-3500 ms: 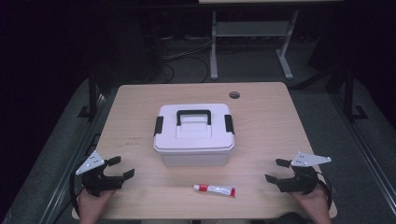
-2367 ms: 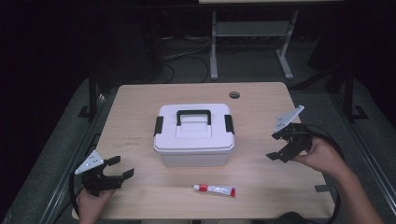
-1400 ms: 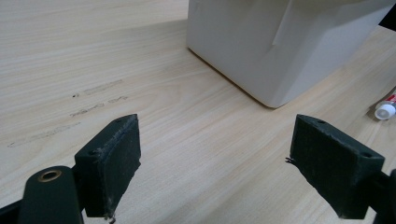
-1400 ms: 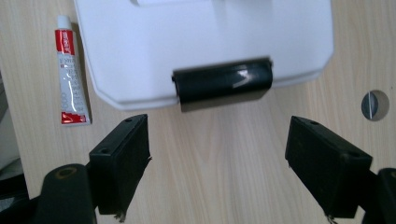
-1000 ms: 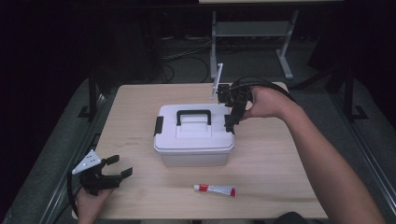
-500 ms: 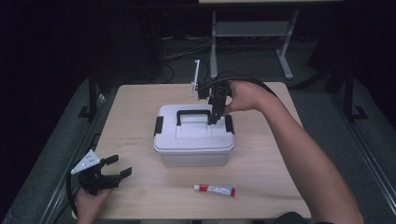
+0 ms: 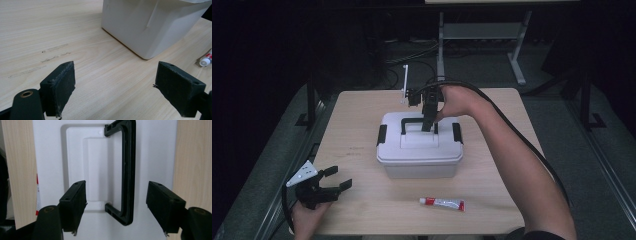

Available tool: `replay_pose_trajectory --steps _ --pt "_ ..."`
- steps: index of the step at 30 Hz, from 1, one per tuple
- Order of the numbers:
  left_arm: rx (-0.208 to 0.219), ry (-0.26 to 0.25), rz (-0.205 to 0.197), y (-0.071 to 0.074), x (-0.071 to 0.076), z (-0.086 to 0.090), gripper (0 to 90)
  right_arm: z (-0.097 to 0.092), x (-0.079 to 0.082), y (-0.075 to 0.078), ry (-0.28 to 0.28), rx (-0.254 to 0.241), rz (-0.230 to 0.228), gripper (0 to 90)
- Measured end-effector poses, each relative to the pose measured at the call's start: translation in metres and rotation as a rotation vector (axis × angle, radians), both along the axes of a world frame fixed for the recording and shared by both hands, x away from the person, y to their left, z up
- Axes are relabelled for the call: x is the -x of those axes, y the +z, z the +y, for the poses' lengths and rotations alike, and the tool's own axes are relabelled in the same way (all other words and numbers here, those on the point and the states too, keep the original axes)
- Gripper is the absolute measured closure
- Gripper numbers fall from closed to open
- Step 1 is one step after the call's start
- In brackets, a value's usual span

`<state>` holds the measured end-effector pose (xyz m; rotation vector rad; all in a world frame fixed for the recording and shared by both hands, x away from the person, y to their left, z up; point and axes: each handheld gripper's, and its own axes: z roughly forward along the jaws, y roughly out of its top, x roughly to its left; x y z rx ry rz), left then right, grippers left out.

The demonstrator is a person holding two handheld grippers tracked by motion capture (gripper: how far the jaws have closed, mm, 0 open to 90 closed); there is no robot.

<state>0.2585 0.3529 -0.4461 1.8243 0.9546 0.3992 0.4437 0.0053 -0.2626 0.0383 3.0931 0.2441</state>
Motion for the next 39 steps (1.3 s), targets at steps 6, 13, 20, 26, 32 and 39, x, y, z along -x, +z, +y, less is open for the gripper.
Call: replay_pose_trajectory --steps 6,13,20,26,32,39 --pt "-0.001 -0.001 0.0 0.0 0.0 0.0 15.5 0.011 -0.004 -0.003 0.029 0.011 0.009 42.2" --pt "0.002 0.001 0.0 0.0 0.0 0.001 15.5 0.019 -0.005 -0.009 0.042 0.039 0.029 53.7" --pt "0.003 -0.001 -0.002 0.0 0.0 0.001 15.5 0.021 -0.004 -0.008 0.066 0.039 0.028 66.8" --pt "0.003 0.0 -0.001 0.0 0.0 0.0 15.5 0.023 -0.002 -0.007 0.078 0.045 0.034 74.8" --pt "0.001 -0.001 0.0 0.0 0.0 0.0 15.5 0.023 -0.001 -0.007 0.086 0.041 0.04 81.1" --pt "0.001 0.0 0.001 0.0 0.0 0.0 15.5 0.023 0.001 -0.006 0.081 0.044 0.041 82.8"
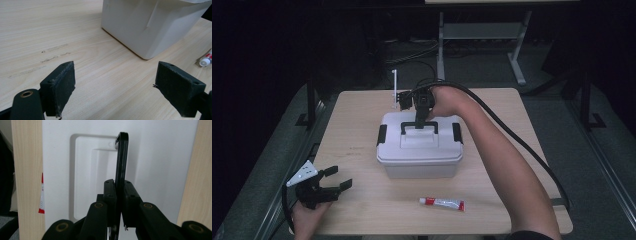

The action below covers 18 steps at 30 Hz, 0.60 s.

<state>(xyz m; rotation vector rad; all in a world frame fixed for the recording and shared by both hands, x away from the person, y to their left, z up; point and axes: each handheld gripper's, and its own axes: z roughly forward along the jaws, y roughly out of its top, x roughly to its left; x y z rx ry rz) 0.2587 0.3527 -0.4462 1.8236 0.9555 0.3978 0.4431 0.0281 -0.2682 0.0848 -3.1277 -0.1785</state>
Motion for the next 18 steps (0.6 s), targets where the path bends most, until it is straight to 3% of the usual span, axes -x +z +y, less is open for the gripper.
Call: replay_pose_trajectory --steps 18 --pt "0.0 0.0 -0.001 -0.0003 -0.0006 -0.0001 15.5 -0.0002 0.0006 0.0016 -0.007 0.004 -0.003 83.4"
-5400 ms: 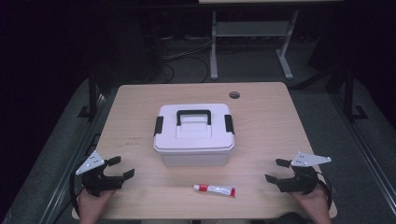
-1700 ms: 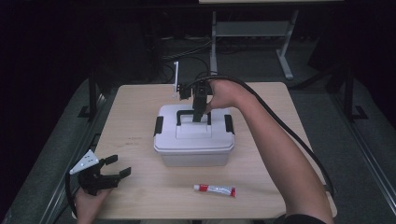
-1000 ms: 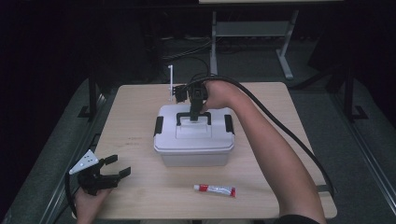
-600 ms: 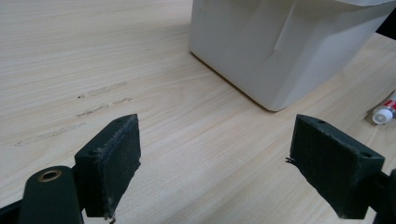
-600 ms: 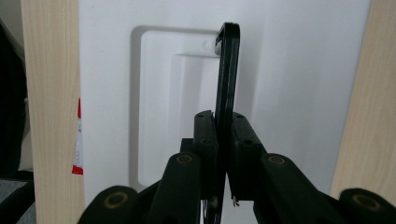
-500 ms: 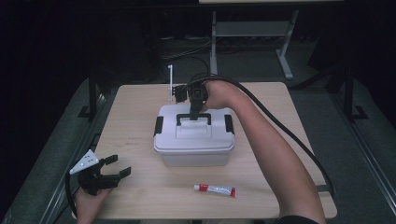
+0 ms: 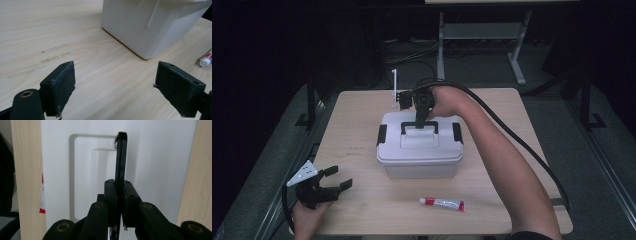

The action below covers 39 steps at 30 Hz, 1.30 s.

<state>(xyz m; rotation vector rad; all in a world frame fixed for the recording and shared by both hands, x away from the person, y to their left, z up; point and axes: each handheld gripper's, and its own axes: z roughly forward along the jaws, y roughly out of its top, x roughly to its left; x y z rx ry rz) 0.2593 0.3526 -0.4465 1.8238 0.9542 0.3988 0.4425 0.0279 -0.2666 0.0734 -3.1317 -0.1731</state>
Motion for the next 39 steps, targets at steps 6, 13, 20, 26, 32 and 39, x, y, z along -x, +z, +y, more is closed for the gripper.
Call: replay_pose_trajectory --steps 6,13,20,26,32,39 --pt "-0.002 0.0 -0.001 0.0 0.0 0.0 15.6 0.001 0.001 0.003 -0.007 0.003 -0.003 83.6" --pt "-0.005 -0.001 0.0 0.0 0.0 0.0 15.5 -0.001 0.002 0.005 -0.012 -0.003 -0.006 83.7" --pt "-0.004 -0.002 0.001 0.0 0.0 0.0 15.5 -0.004 0.003 0.011 -0.015 -0.017 -0.009 83.8" --pt "-0.005 -0.003 0.001 0.0 0.0 0.0 15.5 -0.006 0.005 0.015 -0.017 -0.026 -0.017 83.9" --pt "-0.003 -0.003 0.002 0.0 0.0 -0.001 15.5 -0.009 0.007 0.021 -0.016 -0.036 -0.027 83.9" --pt "-0.005 -0.004 0.001 0.0 0.0 -0.001 15.5 -0.014 0.01 0.028 -0.02 -0.038 -0.038 83.9"
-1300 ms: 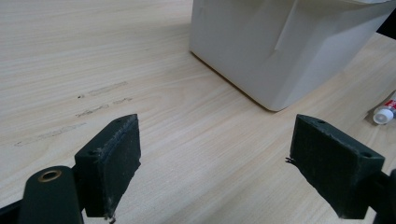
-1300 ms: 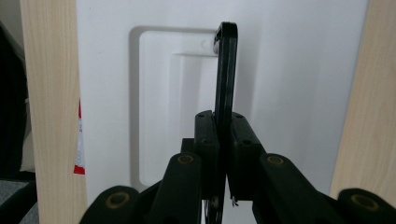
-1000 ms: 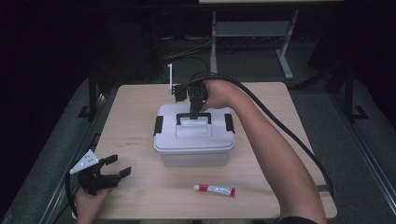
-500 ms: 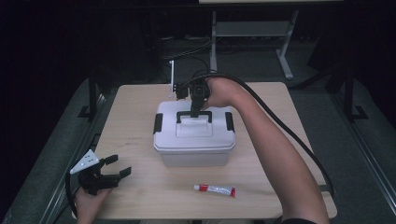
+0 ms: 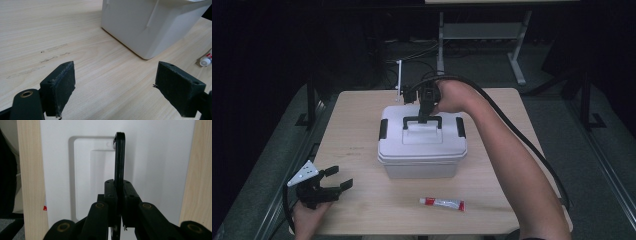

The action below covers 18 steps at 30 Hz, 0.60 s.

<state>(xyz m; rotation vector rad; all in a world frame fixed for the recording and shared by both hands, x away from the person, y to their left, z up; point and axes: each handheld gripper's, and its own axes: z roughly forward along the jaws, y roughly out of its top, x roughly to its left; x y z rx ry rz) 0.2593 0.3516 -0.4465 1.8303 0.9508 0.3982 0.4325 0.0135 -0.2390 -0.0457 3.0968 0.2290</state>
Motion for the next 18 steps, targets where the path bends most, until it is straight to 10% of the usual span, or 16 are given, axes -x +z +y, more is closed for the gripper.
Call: replay_pose_trajectory --steps 18 --pt "-0.009 -0.002 0.003 -0.001 -0.001 -0.002 15.5 -0.017 0.008 0.016 -0.018 -0.005 -0.025 83.9"
